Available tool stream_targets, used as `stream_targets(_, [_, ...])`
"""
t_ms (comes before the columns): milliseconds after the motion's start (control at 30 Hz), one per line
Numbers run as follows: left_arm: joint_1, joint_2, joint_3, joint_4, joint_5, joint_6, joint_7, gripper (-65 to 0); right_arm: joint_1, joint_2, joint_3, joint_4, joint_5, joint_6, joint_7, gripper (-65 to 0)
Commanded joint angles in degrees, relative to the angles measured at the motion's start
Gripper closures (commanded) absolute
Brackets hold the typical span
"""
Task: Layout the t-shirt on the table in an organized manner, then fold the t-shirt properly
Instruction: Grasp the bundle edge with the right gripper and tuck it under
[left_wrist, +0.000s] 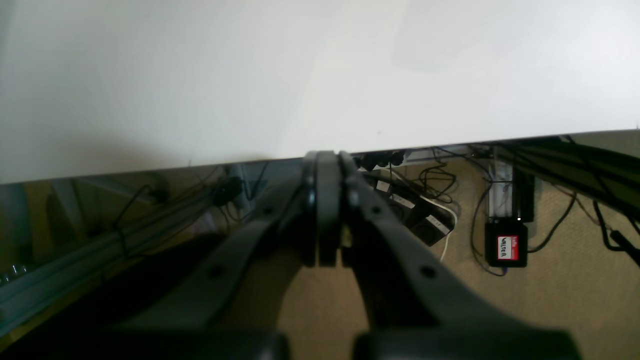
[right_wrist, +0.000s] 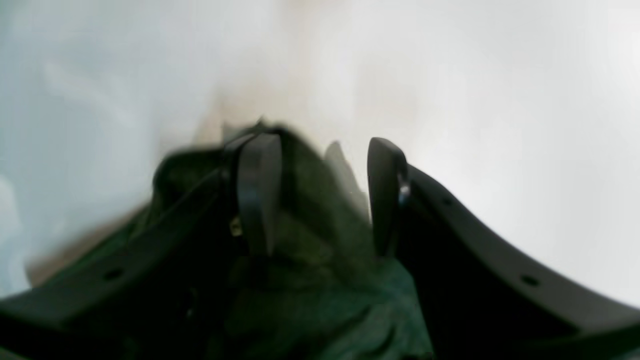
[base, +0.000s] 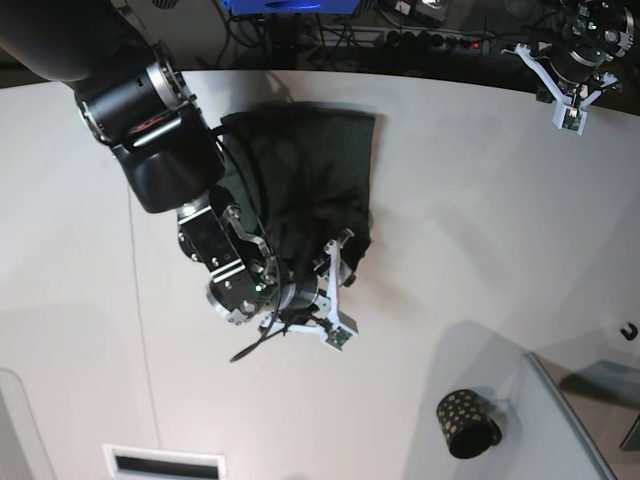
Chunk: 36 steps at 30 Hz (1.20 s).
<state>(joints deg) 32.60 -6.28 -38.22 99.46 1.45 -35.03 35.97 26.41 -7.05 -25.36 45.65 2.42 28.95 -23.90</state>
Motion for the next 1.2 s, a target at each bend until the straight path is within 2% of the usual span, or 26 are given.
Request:
stream_targets(0, [0.41, -0.71, 0.11, 0.72, -0.18, 0.08, -0.84, 0.0, 1.59, -0.56, -0.09, -1.03, 0.35, -0.07, 0.74, -26.9])
stream_targets(167, [0.32, -0.62, 0.11, 0.72, -0.18, 0.08, -0.84, 0.0, 2.47, -0.64, -0.09, -4.64, 0.35, -0.16, 3.02, -26.1])
stream_targets(233, [0.32, -0.62, 0.11, 0.72, -0.18, 0.08, -0.84, 0.0, 2.47, -0.64, -0.09, -4.64, 0.35, -0.16, 3.29, -21.3])
stream_targets(333, [0.24, -0.62, 0.11, 0.72, -0.18, 0.08, -0.84, 0.0, 2.47, -0.64, -0.09, -4.64, 0.35, -0.16, 3.37, -8.7])
stream_targets(533, [0.15, -0.62, 0.11, 0.72, -0.18, 0.08, -0.84, 0.0, 2.64, -0.64, -0.09, -4.64, 0.35, -0.16, 3.46, -6.3])
stream_targets(633, [0.15, -0.62, 0.11, 0.72, -0.18, 0.08, -0.84, 0.0, 2.99, -0.64, 0.18, -4.64, 0.35, -0.25, 3.64, -0.6])
stream_targets(1167, [0.06, -0.62, 0.11, -1.75, -0.27, 0.08, -0.84, 0.0, 2.90, -0.64, 0.18, -4.81, 0.35, -0.33, 11.90, -0.5])
